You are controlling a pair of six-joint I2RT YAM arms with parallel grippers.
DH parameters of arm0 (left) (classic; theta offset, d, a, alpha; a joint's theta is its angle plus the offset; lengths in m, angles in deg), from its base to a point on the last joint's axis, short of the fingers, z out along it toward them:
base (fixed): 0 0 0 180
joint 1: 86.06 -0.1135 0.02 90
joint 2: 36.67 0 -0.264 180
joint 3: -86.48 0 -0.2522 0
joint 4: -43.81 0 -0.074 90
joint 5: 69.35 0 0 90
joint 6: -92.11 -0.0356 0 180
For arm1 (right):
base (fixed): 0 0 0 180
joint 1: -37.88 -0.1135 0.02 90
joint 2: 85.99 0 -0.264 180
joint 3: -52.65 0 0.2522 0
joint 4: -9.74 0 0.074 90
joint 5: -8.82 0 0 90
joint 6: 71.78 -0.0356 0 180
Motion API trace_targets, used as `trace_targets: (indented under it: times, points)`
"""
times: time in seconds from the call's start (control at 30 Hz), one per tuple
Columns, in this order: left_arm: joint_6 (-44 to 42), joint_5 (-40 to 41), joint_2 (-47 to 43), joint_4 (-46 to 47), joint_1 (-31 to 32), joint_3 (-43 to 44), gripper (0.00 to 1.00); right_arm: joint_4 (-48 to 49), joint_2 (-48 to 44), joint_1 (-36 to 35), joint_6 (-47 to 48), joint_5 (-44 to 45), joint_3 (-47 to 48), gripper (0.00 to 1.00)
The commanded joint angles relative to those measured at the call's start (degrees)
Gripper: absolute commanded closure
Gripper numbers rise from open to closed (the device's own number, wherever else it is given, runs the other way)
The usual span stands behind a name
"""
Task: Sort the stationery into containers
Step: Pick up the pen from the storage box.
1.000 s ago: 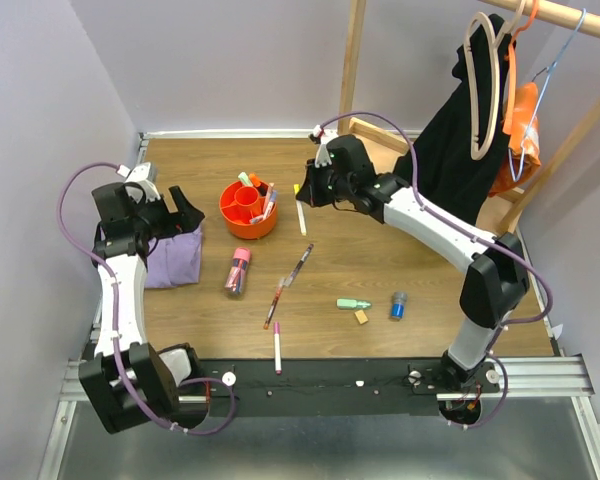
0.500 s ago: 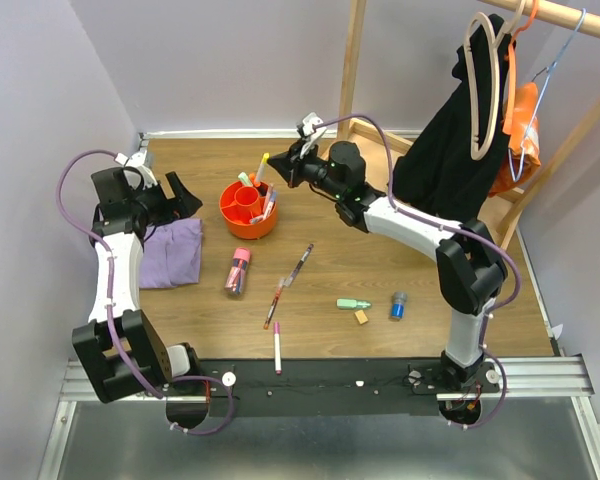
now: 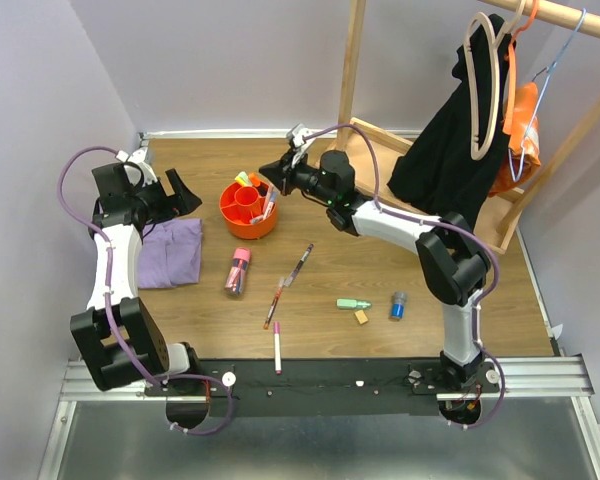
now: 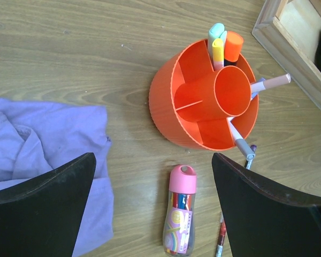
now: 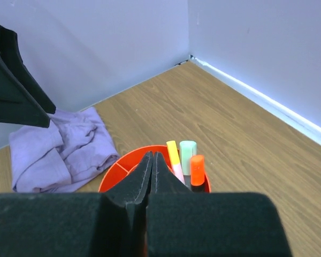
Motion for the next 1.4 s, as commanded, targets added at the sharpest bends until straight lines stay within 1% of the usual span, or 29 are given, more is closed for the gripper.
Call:
trace_targets:
  times: [0.0,0.03,0.07,0.1,0.13,0.17,0.2,0.23,0.3,0.4,0.43,0.47,0.5,0.57,0.6,0.63,0.67,0.7,0.73,0.83,0.9,0.93,1.03,1.27,1.3,1.37]
  points:
    - [-0.4,0.1,1.3,0.0,-0.6,1.4,0.01,-3.1,1.1,-0.3,3.3,-1.6,5.2,0.63]
    - [-0.4,-0.3,1.6,0.0,-0.6,1.5,0.01,-7.6,1.6,-0.4,5.8,-3.9,8.2,0.57]
    - [-0.3,-1.6,1.8,0.2,-0.7,1.7,0.01,-10.0,2.8,-0.4,6.1,-5.4,10.3,0.52]
    - [-0.4,-2.2,2.3,0.7,-0.7,2.1,0.01,-12.7,3.8,-0.3,8.9,-7.1,12.1,0.46]
    - [0.1,-3.1,2.5,1.3,-0.8,2.2,0.01,-18.2,4.5,-0.3,10.3,-8.8,16.3,0.44]
    - [0.5,-4.0,3.0,2.5,-0.7,2.1,0.01,-20.4,5.8,-0.3,10.3,-9.1,17.9,0.43]
    - [1.3,-6.9,4.1,3.9,-0.6,2.0,0.01,-22.0,6.4,-0.2,10.2,-8.7,19.0,0.43]
    - [2.1,-8.1,4.7,6.4,-0.4,2.2,0.01,-23.6,6.5,-0.2,9.8,-8.0,19.8,0.42]
    - [4.1,-10.3,7.6,8.0,0.3,3.9,0.01,-24.3,6.6,-0.1,9.8,-7.5,20.1,0.41]
    - [7.0,-11.0,11.5,11.3,0.8,6.5,0.02,-27.7,7.1,-0.1,11.4,-8.0,21.8,0.39]
    - [7.3,-11.1,12.6,12.0,1.3,7.6,0.03,-30.3,7.4,0.0,11.7,-8.8,22.4,0.39]
    - [7.3,-11.0,13.9,11.9,1.6,8.8,0.05,-32.1,7.9,0.4,11.7,-9.5,23.6,0.39]
    - [7.1,-10.9,16.6,11.8,1.9,11.5,0.11,-33.9,8.6,0.7,11.5,-10.2,26.2,0.39]
    - [7.1,-10.6,19.3,11.2,2.8,14.3,0.16,-38.5,10.2,1.4,10.2,-10.9,28.4,0.40]
    - [7.2,-10.9,22.0,11.0,3.2,17.1,0.23,-39.6,10.5,1.6,9.4,-10.6,30.1,0.42]
    - [6.8,-11.0,23.2,10.6,3.5,18.2,0.26,-41.2,11.1,1.9,7.9,-10.2,30.8,0.43]
    - [6.5,-11.1,24.2,10.3,4.2,19.4,0.30,-41.9,11.3,2.4,7.3,-10.1,31.3,0.44]
    - [6.4,-11.2,25.7,10.2,4.5,21.2,0.36,-42.4,11.4,2.7,6.8,-10.1,31.6,0.46]
    - [6.1,-11.4,26.5,10.0,4.8,21.9,0.38,-42.9,11.3,2.8,6.8,-9.1,31.5,0.46]
    - [5.5,-11.6,28.6,9.0,6.4,23.9,0.39,-42.6,10.2,3.4,6.7,-7.7,29.4,0.47]
    - [4.2,-11.1,29.6,8.2,7.8,24.7,0.37,-42.3,9.1,3.7,6.8,-7.3,28.6,0.46]
    - [4.0,-11.1,29.9,8.0,8.2,24.9,0.37,-42.0,8.8,3.8,5.2,-6.8,28.0,0.46]
    - [2.9,-10.5,31.3,6.8,9.9,25.6,0.38,-41.5,8.0,3.9,4.7,-6.4,26.6,0.46]
    - [1.1,-9.8,34.2,5.9,14.0,28.0,0.47,-40.6,6.7,4.4,4.5,-5.5,24.6,0.46]
    - [1.0,-9.7,34.6,5.7,13.9,28.2,0.50,-40.6,6.6,4.6,4.6,-5.5,24.4,0.46]
    - [0.3,-9.2,34.8,5.1,14.0,28.4,0.52,-40.5,6.1,4.9,4.6,-5.4,23.6,0.46]
